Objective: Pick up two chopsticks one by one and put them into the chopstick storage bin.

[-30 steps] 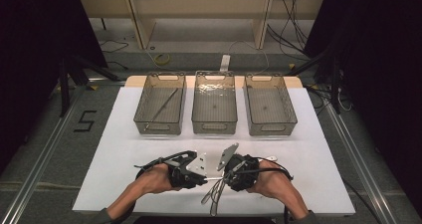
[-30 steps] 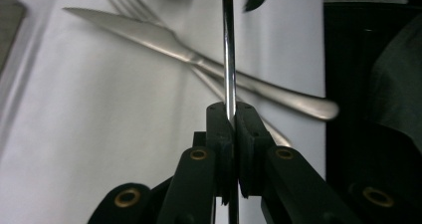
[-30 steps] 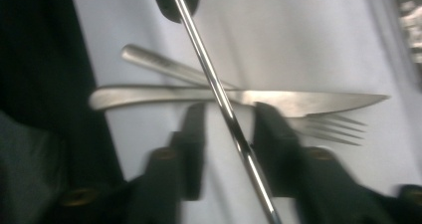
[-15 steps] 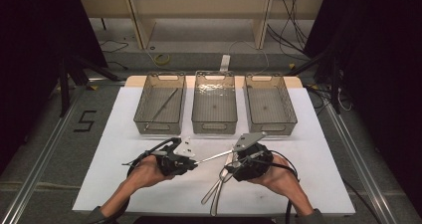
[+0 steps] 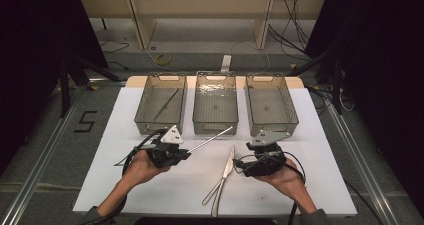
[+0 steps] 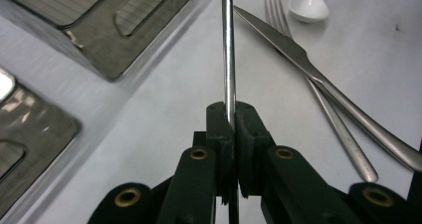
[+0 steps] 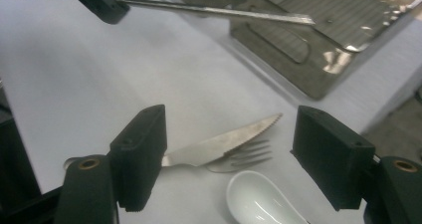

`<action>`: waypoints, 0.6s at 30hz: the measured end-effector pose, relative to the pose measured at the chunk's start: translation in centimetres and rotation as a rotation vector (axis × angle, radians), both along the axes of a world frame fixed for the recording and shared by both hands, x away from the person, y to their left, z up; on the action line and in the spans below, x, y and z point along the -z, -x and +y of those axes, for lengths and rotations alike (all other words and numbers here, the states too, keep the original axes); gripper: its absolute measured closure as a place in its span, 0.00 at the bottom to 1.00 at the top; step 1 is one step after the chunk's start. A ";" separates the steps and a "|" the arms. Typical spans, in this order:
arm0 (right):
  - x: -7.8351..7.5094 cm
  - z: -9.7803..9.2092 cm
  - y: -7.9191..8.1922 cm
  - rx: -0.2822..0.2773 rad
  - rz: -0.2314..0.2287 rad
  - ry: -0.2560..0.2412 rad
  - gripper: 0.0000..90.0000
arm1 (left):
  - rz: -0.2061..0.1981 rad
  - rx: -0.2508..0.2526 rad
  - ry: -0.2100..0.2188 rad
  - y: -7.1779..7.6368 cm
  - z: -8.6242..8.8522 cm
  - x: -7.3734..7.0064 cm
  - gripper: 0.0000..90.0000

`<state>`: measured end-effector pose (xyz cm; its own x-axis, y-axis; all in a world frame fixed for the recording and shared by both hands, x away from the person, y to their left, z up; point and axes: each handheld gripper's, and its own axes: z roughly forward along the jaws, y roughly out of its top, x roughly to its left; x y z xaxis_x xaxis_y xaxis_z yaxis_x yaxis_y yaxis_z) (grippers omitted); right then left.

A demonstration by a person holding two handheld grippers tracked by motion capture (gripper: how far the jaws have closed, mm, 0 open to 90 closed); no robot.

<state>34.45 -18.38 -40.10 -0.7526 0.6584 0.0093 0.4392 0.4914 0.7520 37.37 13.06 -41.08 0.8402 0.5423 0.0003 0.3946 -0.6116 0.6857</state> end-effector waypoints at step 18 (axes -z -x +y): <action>2.2 -2.8 1.5 0.086 0.017 -0.105 0.31 | -0.029 -0.176 0.080 -1.5 3.6 -1.4 0.95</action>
